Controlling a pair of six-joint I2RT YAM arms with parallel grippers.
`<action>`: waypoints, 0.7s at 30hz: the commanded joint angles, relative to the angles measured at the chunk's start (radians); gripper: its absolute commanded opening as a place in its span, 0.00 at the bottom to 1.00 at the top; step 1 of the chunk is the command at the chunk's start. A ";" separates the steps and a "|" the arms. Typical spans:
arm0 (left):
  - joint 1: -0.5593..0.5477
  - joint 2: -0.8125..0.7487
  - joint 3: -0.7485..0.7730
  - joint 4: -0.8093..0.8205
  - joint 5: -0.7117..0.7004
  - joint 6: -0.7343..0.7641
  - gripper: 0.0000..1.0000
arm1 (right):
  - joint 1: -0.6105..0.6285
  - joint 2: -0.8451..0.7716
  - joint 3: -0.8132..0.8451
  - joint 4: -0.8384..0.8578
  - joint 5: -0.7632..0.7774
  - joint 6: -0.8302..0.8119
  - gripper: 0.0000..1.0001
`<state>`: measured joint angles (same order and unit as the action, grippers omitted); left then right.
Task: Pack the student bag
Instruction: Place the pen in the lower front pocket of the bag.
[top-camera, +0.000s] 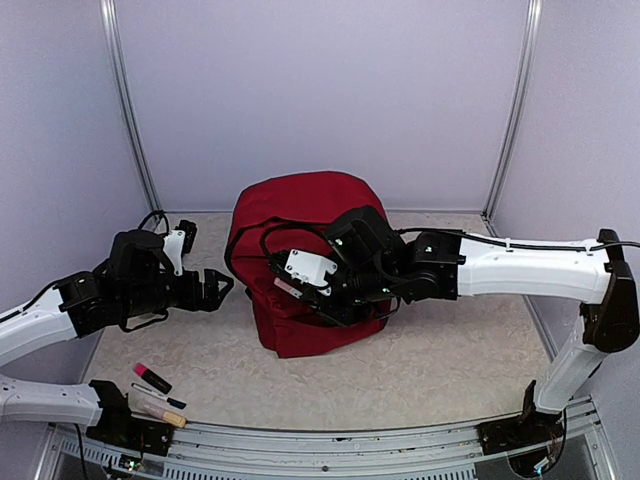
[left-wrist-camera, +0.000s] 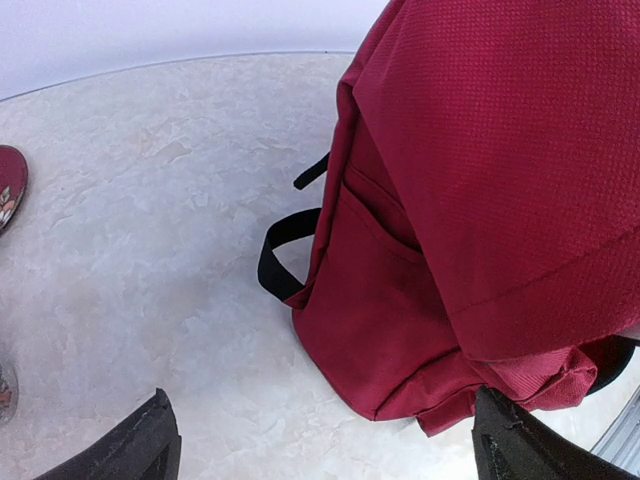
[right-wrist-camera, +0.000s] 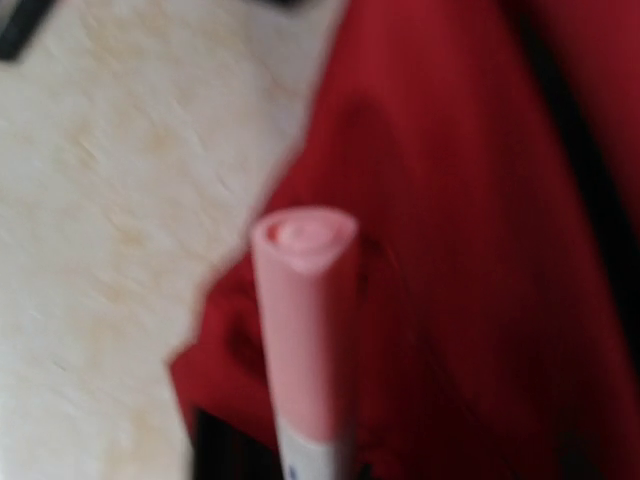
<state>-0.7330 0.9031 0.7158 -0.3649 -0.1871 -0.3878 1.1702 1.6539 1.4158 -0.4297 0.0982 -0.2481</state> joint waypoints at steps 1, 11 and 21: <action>0.007 0.005 -0.010 0.024 0.006 0.015 0.99 | -0.054 -0.035 -0.056 0.059 0.010 -0.072 0.00; 0.007 0.008 -0.012 0.027 0.009 0.015 0.99 | -0.064 -0.013 -0.118 -0.071 0.112 -0.089 0.00; 0.007 0.014 -0.013 0.027 0.014 0.015 0.99 | -0.055 0.007 -0.071 -0.236 0.181 -0.082 0.31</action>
<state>-0.7315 0.9127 0.7109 -0.3592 -0.1833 -0.3878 1.1145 1.6558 1.3117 -0.5762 0.2310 -0.3408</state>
